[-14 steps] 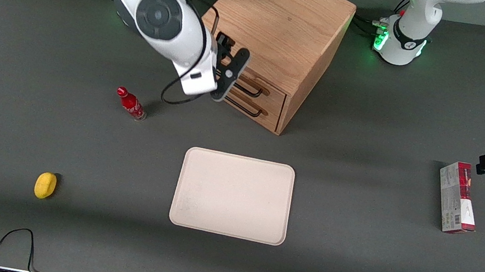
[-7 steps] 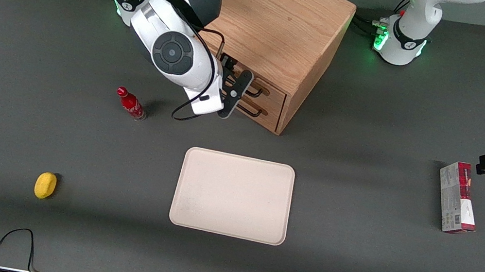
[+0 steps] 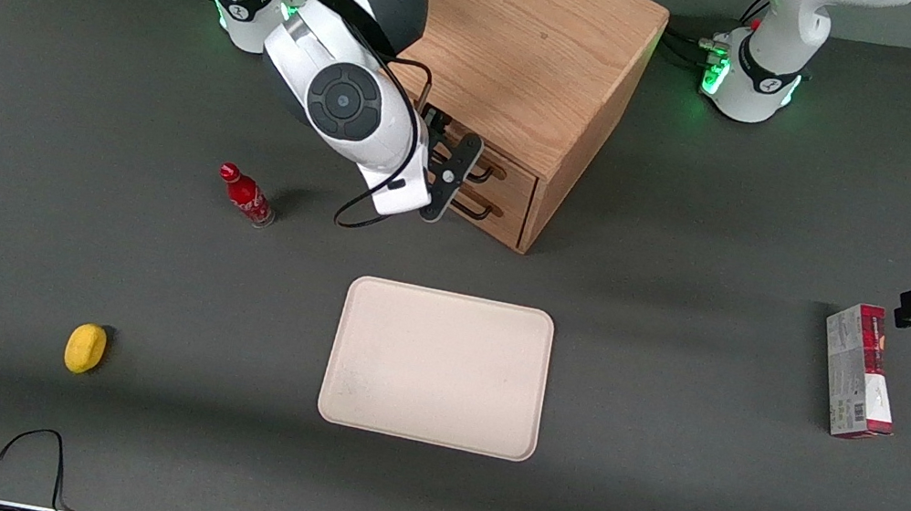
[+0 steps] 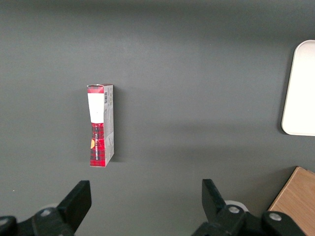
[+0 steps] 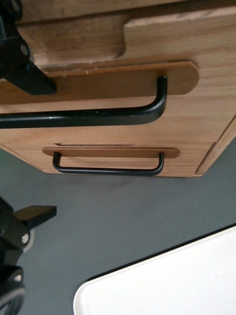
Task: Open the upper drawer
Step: 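Pull the upper drawer handle outward from the cabinet with the right gripper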
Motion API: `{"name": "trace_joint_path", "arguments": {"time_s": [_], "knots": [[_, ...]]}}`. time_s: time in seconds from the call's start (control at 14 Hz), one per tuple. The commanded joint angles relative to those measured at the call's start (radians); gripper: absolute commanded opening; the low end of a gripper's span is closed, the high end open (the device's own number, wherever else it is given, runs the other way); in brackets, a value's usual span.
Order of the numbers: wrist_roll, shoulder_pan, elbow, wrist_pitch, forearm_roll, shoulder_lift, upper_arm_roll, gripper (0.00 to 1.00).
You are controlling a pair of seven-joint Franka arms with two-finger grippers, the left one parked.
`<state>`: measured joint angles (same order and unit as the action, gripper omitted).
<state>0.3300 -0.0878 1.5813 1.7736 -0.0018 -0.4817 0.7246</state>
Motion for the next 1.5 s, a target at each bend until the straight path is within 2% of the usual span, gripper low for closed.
{"name": "trace_joint_path", "arguments": {"time_s": [0.0, 0.5, 1.07, 1.43], "knots": [[0.014, -0.003, -0.003, 0.035, -0.065, -0.038, 0.006, 1.00], [0.070, 0.010, -0.084, 0.033, -0.121, -0.078, -0.017, 1.00], [0.305, 0.010, -0.296, 0.027, -0.115, -0.166, -0.223, 1.00], [0.316, 0.011, -0.382, 0.029, -0.116, -0.193, -0.283, 1.00]]}}
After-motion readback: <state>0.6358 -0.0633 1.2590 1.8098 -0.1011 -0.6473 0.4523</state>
